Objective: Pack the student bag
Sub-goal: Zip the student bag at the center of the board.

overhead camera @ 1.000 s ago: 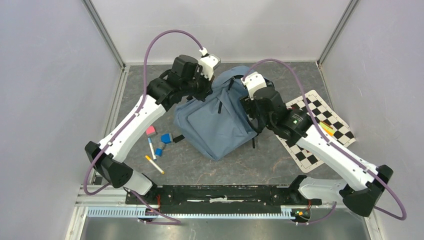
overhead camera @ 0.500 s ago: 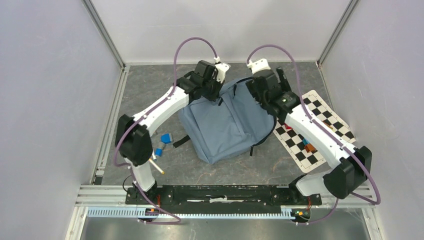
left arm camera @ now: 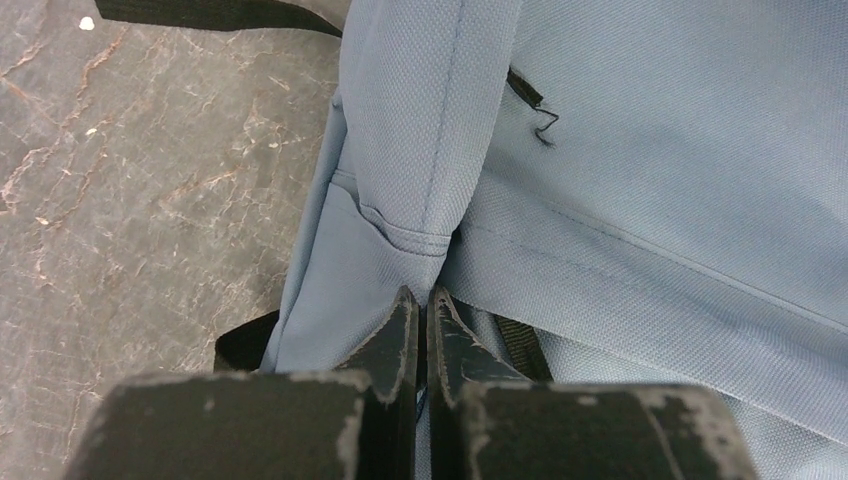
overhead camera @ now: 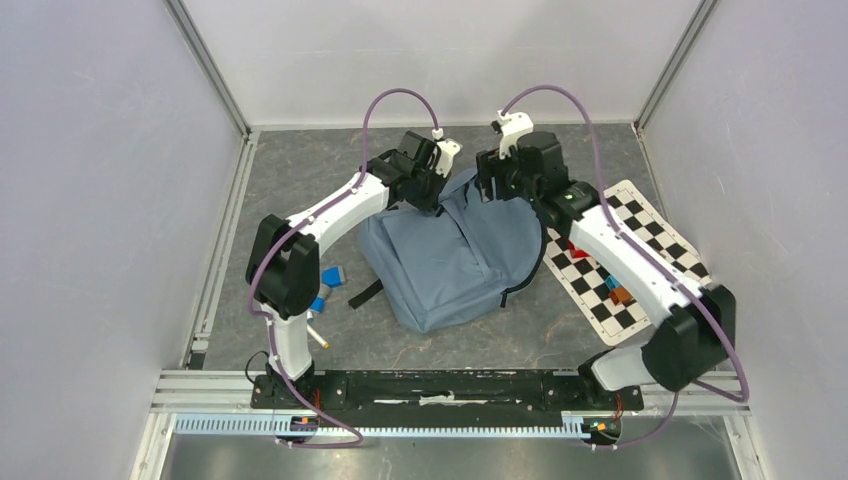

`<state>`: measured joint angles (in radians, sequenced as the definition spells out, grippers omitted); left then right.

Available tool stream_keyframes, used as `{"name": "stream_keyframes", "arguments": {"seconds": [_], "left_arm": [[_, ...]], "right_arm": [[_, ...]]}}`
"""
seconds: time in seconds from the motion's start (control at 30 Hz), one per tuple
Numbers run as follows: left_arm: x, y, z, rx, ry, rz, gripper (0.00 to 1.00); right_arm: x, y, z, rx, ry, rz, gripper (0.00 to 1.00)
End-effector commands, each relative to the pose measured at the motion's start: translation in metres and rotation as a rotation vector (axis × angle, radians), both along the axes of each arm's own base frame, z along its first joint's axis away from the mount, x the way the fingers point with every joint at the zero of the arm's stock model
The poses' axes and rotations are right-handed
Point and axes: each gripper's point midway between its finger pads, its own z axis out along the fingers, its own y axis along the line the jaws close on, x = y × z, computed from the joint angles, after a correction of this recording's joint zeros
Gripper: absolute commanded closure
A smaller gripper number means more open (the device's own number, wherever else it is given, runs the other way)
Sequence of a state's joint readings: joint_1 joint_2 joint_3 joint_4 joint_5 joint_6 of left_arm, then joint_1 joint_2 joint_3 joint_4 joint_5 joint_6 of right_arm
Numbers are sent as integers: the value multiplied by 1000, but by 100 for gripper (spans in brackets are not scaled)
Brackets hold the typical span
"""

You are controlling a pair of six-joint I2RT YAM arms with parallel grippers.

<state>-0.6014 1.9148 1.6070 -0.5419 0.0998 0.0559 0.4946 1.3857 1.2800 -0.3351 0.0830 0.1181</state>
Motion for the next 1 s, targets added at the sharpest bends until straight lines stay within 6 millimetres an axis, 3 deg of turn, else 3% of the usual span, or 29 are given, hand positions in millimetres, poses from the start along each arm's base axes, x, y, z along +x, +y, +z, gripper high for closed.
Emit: {"name": "stream_keyframes", "arguments": {"seconds": [0.0,0.23,0.43,0.6,0.73,0.8,0.93,0.97], "left_arm": [[-13,-19,24,-109,2,-48,98],[-15,-22,26,-122,13,-52,98],[-16,-24,26,-133,21,-64,98],[-18,-26,31,-145,17,-72,98],[-19,-27,34,-159,14,-82,98],[-21,-28,34,-162,18,-88,98],[-19,-23,35,-150,5,-69,98],[-18,-20,35,-141,1,-59,98]], "right_arm": [[10,32,-41,103,91,62,30],[31,50,-95,88,128,99,42],[50,55,-116,78,99,81,41],[63,55,-133,63,74,34,47],[70,59,-143,-60,-3,-1,46],[73,59,-146,-117,-38,-39,56],[83,38,-144,-173,-59,-196,100],[83,33,-141,-182,-62,-224,100]]}}
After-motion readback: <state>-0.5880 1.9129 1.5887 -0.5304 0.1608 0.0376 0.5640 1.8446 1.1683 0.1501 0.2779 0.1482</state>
